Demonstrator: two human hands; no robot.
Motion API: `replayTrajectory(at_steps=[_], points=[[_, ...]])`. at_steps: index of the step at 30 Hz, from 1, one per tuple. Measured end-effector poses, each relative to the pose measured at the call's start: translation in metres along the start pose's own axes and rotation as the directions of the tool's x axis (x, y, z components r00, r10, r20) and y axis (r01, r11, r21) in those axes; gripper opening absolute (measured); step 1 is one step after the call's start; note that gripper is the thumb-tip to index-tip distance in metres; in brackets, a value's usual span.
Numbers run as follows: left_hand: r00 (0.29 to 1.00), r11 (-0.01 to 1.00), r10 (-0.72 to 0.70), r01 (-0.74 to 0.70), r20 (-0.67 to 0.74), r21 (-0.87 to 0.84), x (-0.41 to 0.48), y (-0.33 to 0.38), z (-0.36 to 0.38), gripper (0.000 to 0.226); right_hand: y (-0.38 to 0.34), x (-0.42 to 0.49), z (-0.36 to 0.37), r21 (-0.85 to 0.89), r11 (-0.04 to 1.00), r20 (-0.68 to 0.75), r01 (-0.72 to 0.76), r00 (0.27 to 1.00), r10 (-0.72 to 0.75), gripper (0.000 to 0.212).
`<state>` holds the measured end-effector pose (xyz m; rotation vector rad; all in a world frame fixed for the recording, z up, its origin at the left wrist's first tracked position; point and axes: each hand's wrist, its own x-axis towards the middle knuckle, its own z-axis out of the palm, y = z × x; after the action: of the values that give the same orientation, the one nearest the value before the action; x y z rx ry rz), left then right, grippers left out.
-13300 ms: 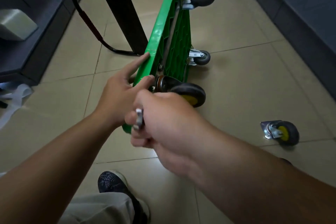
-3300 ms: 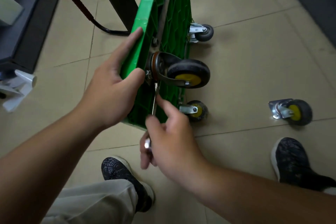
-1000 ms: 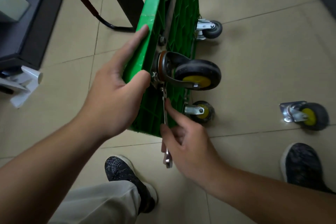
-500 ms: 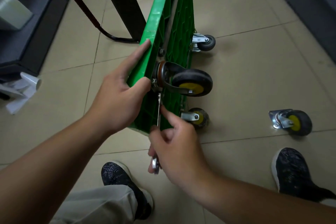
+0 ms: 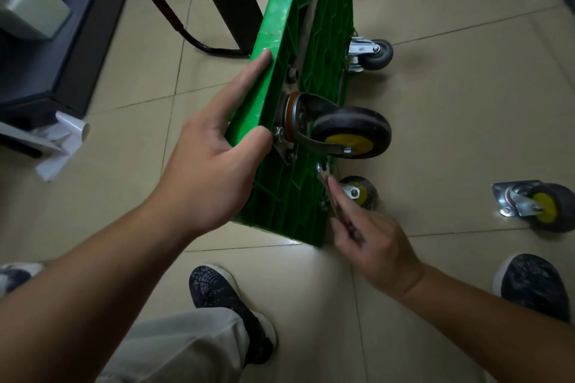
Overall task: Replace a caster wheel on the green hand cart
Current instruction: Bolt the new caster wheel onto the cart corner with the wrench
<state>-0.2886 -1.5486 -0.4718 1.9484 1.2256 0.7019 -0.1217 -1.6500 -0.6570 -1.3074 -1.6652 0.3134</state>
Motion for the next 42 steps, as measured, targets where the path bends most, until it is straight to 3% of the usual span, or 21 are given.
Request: replayTrajectory(at_steps=[4, 8, 18, 23, 35, 42], points=[[1.0, 1.0, -0.014, 0.014, 0.01, -0.012, 0.0, -0.003, -0.001, 0.075, 0.017, 0.008, 0.011, -0.05, 0.988, -0.005, 0.148, 0.989, -0.149, 0.06], [1.0, 1.0, -0.013, 0.013, 0.019, -0.021, 0.0, -0.003, -0.002, 0.076, 0.02, 0.011, 0.022, -0.047, 0.983, 0.001, 0.176, 0.984, -0.176, 0.058], [1.0, 0.998, -0.007, 0.008, 0.017, -0.055, -0.001, 0.0, 0.0, 0.077, 0.032, 0.025, 0.034, 0.008, 0.986, -0.004, 0.168, 0.986, -0.168, 0.051], [1.0, 1.0, 0.002, -0.002, 0.021, -0.031, 0.0, 0.001, 0.0, 0.077, 0.048, 0.028, 0.039, -0.018, 0.979, 0.047, 0.201, 0.979, -0.2, 0.058], [1.0, 0.999, 0.016, -0.015, 0.011, -0.038, 0.001, -0.006, 0.002, 0.079, 0.041, 0.018, 0.063, 0.033, 0.982, -0.052, 0.185, 0.982, -0.183, 0.065], [0.999, 0.999, 0.036, -0.036, 0.026, -0.009, 0.002, -0.005, 0.001, 0.079, 0.052, 0.019, 0.06, 0.023, 0.974, -0.017, 0.224, 0.975, -0.223, 0.063]])
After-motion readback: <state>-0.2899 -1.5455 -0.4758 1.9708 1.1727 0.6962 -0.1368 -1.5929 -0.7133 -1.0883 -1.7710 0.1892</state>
